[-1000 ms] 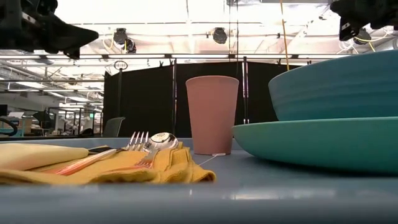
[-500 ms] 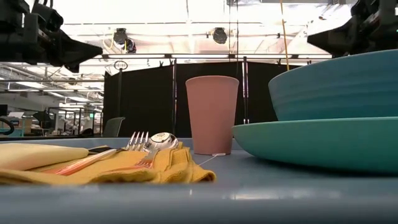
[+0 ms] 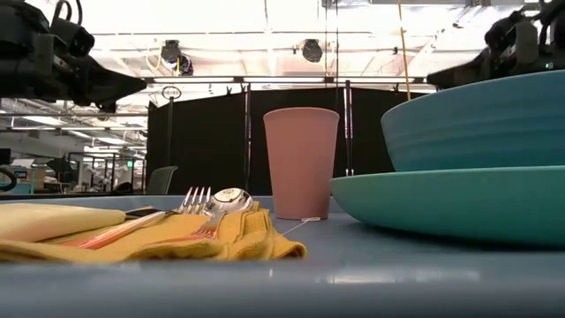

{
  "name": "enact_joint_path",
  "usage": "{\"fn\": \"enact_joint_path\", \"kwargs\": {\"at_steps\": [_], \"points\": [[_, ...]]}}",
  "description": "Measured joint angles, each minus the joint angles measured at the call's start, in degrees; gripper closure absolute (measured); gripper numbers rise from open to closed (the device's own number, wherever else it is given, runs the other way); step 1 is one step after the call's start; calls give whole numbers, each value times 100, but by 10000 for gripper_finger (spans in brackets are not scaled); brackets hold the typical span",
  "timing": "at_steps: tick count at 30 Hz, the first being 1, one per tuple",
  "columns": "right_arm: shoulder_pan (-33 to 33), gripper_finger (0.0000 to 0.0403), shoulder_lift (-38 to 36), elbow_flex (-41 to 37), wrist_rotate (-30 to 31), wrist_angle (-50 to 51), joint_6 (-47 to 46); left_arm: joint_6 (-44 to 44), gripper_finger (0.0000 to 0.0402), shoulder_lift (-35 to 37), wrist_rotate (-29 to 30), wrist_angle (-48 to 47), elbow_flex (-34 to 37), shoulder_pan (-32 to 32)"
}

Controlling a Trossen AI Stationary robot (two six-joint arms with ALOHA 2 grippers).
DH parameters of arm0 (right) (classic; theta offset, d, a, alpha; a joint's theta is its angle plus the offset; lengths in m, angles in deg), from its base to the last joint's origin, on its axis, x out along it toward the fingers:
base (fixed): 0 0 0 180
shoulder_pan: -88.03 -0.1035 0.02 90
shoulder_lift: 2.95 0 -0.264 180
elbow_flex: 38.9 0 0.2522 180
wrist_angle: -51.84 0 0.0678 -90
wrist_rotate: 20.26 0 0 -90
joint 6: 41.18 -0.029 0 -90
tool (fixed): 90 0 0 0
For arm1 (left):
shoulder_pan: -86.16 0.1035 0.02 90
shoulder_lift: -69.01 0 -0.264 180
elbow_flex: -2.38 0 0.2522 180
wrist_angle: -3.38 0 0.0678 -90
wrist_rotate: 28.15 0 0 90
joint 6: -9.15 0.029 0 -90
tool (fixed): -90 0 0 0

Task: Set up tray
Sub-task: Return to Home Position

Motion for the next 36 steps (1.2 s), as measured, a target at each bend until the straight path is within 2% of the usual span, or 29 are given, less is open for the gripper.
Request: {"fn": "enact_joint_path", "kwargs": {"at_steps": [3, 8, 11, 16, 27, 36], "points": [[43, 403, 4, -305, 0, -372, -6, 50, 401, -56, -46, -5, -4, 9], [86, 403, -1, -307, -68, -191, 38, 79, 401, -241, -166, -9, -4, -13], [80, 403, -8, -310, -315, -168, 19, 170, 401, -464, -197, -12, -4, -177], [-58, 403, -7, -316, -320, -100, 17, 302, 401, -739, -82, -4, -6, -561], [-308, 403, -7, -325, -307, -63, 221, 592, 401, -748, 112, 233, -1, -798], [-308, 403, -7, -332, -309, -192, 260, 234, 401, -749, 117, -23, -4, -739]]}}
